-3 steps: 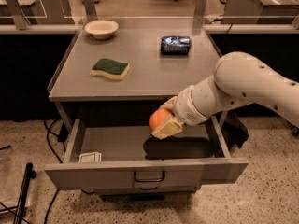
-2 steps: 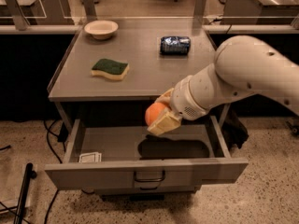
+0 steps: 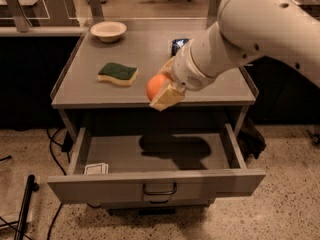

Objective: Pick orange from top drawer and place on counter

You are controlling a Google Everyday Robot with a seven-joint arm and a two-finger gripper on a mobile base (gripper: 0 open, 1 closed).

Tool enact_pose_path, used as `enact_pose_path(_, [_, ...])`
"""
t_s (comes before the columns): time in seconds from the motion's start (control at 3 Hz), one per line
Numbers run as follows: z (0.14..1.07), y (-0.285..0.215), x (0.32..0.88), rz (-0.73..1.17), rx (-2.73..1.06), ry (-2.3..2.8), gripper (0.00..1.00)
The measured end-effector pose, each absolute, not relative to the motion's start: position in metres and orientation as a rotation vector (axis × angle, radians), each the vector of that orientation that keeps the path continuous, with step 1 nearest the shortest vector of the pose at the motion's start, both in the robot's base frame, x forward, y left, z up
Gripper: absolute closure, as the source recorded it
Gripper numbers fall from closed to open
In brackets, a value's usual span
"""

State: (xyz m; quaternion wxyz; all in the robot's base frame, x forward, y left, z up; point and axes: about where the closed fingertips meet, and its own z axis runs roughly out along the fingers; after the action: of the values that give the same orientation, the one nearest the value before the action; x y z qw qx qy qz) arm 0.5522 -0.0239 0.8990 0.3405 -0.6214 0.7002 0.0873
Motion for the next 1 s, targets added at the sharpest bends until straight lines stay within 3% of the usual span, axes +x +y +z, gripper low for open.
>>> enact_pose_path(0.67, [0.938, -0.022, 0.629, 0.160, -1.558, 1.685, 1.00])
enact_pose_path(1.0, [0.941, -0.023, 0.636, 0.158, -1.547, 1.673, 1.00])
